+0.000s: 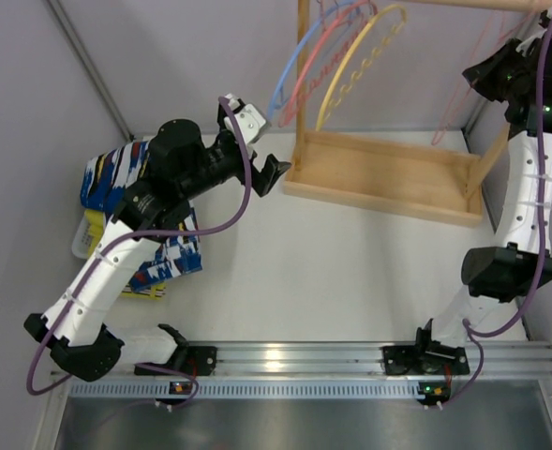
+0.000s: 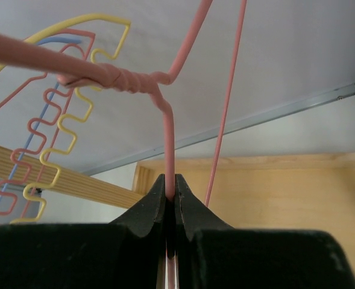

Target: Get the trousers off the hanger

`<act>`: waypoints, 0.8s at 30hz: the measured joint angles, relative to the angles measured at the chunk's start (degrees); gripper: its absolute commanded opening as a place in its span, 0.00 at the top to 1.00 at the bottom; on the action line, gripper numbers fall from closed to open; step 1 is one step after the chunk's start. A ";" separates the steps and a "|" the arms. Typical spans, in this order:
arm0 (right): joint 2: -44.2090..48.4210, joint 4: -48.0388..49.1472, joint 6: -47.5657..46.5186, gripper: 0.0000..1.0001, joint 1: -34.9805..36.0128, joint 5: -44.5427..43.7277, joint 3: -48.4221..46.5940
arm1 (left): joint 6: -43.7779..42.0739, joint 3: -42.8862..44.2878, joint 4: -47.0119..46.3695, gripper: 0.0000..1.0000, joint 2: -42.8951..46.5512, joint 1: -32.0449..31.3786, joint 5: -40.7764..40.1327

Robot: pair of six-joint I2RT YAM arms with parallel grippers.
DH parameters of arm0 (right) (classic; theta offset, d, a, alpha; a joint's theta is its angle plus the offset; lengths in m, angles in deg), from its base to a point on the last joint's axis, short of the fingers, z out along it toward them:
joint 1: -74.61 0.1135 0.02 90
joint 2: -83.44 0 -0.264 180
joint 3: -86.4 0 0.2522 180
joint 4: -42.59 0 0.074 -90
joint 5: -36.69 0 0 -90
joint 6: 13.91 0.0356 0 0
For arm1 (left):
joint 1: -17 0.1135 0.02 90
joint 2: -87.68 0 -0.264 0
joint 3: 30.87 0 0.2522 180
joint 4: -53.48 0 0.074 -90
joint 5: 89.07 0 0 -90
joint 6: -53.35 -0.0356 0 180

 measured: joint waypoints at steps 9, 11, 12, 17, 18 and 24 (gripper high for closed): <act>-3.48 0.74 -0.79 1.00 -0.44 0.09 -1.20 | 0.00 -1.11 0.02 0.02 0.72 0.00 -0.81; -4.94 1.25 -0.90 1.00 -0.50 0.04 -2.16 | 0.00 -1.11 0.02 0.02 0.74 0.00 -0.92; -5.16 1.55 -0.94 1.00 -0.59 0.07 -2.25 | 0.00 -1.14 0.02 0.02 0.74 0.00 -0.96; -4.70 2.93 -1.20 0.76 -0.85 0.39 -0.61 | 0.11 -2.12 0.04 0.02 0.98 0.00 -1.79; -4.24 3.23 -1.40 0.70 -0.85 0.59 0.61 | 0.31 -2.25 0.04 0.02 0.98 0.04 -1.81; -0.28 3.85 -1.90 0.38 -0.90 1.46 11.06 | 3.39 -2.36 0.09 0.02 0.96 1.99 -2.12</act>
